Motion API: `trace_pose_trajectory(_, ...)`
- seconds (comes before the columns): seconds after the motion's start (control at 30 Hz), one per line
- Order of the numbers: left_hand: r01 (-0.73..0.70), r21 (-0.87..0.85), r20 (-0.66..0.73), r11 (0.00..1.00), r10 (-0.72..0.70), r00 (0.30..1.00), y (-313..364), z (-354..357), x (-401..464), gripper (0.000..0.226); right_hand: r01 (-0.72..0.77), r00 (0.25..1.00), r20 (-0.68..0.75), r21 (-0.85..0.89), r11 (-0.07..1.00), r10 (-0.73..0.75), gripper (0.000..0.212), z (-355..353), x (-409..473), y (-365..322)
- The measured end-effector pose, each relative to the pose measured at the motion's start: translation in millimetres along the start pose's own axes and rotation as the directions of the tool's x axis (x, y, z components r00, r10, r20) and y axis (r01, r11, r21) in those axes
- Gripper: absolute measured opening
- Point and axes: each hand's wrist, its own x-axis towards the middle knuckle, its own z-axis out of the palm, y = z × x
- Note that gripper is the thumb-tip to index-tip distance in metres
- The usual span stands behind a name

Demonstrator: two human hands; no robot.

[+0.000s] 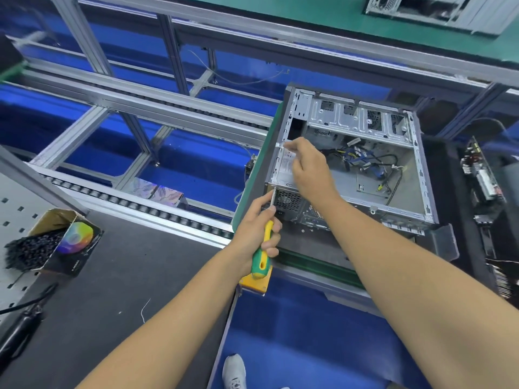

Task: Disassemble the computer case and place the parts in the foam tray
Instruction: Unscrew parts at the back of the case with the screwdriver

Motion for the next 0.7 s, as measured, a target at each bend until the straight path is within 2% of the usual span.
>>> trace_pose_trajectory(0.03,0.0,0.012,0.009,1.0,-0.001,1.0,1.4,-0.5,-0.7,0.033,-0.012,1.0,0.008,-0.028,1.0,0.013,0.046,-0.2,0.5,-0.4)
trace_pose_trajectory(0.1,-0.085,0.207,-0.034,0.975,0.094,0.995,2.4,-1.7,-1.4,0.035,-0.019,0.999,0.035,-0.091,0.996,0.022,0.055,0.4,2.1,-1.2)
trace_pose_trajectory(0.17,-0.185,0.46,-0.065,0.868,0.241,0.968,0.9,-3.1,-1.0,0.036,-0.008,0.995,0.099,-0.145,0.989,0.022,0.06,1.5,4.6,-1.0)
trace_pose_trajectory(0.2,-0.209,0.499,-0.074,0.841,0.281,0.957,-0.5,-2.2,-0.7,0.036,-0.002,0.992,0.124,-0.173,0.985,0.024,0.059,2.1,5.3,-0.6)
trace_pose_trajectory(0.27,-0.187,0.448,-0.115,0.874,0.263,0.958,-2.1,4.2,-0.2,0.035,0.003,0.991,0.132,-0.202,0.979,0.024,0.057,3.3,5.2,0.2)
trace_pose_trajectory(0.33,-0.1,0.252,-0.139,0.963,0.138,0.981,-1.4,10.3,-0.4,0.033,-0.008,0.992,0.124,-0.182,0.983,0.031,0.056,4.1,4.2,-0.5)
trace_pose_trajectory(0.4,-0.049,0.094,-0.094,0.994,0.057,0.994,0.9,10.8,-0.9,0.032,-0.011,0.992,0.125,-0.143,0.99,0.029,0.055,3.6,4.6,-0.6)
trace_pose_trajectory(0.53,-0.053,0.138,-0.059,0.989,0.061,0.996,4.0,7.2,-1.6,0.029,0.042,0.992,0.122,-0.118,0.992,-0.027,0.052,2.1,3.9,-0.2)
trace_pose_trajectory(0.7,0.018,0.071,-0.044,0.997,-0.015,0.999,8.6,3.5,1.0,0.026,0.102,0.995,0.027,-0.105,0.989,-0.099,0.036,1.3,-1.9,-2.1)
